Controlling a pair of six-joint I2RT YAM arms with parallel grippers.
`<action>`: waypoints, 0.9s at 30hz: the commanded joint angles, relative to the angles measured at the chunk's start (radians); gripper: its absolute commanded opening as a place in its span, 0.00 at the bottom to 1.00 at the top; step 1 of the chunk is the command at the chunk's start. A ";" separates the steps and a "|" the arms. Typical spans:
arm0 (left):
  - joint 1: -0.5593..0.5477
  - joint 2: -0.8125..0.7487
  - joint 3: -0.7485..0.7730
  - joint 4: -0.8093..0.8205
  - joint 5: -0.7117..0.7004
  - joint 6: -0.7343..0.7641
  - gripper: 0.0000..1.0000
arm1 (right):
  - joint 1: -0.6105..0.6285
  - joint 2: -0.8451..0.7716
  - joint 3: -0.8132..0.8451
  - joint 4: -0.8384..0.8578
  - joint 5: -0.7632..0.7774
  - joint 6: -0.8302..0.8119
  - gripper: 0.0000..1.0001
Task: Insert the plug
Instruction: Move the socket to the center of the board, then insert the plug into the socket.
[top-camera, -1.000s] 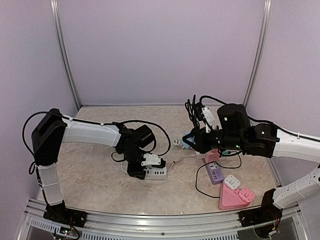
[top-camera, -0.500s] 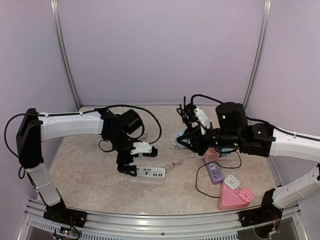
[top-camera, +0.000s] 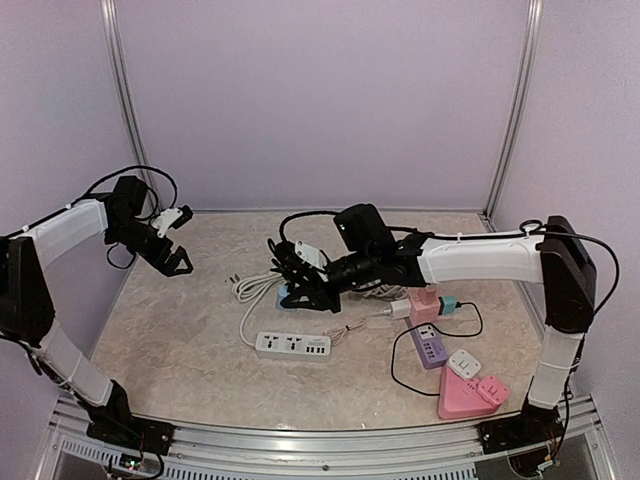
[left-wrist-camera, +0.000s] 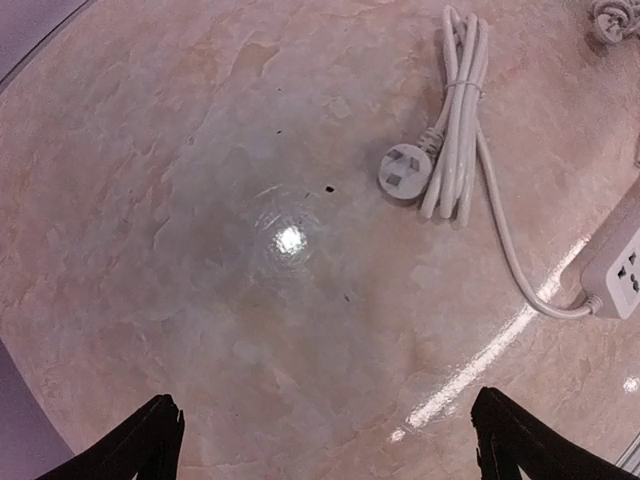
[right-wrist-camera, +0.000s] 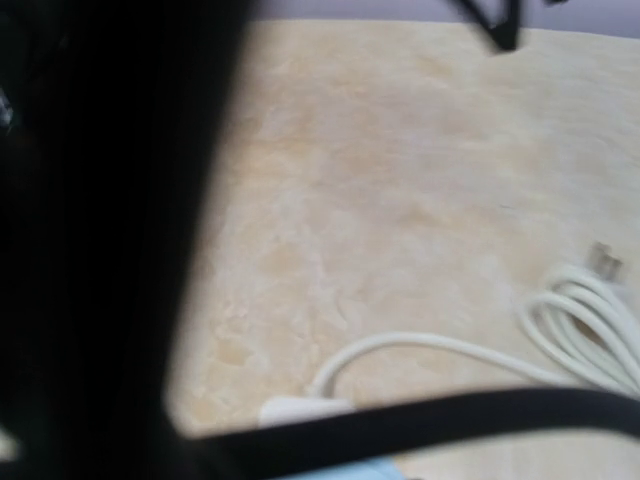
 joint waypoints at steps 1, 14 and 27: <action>0.039 -0.034 -0.019 0.096 -0.038 -0.076 0.99 | -0.020 0.177 0.195 -0.115 -0.148 -0.174 0.00; 0.035 0.012 -0.050 0.100 -0.034 -0.048 0.99 | -0.019 0.290 0.205 -0.251 -0.089 -0.246 0.00; -0.040 0.047 -0.051 0.091 -0.106 -0.010 0.99 | -0.019 0.292 0.088 -0.142 -0.031 -0.206 0.00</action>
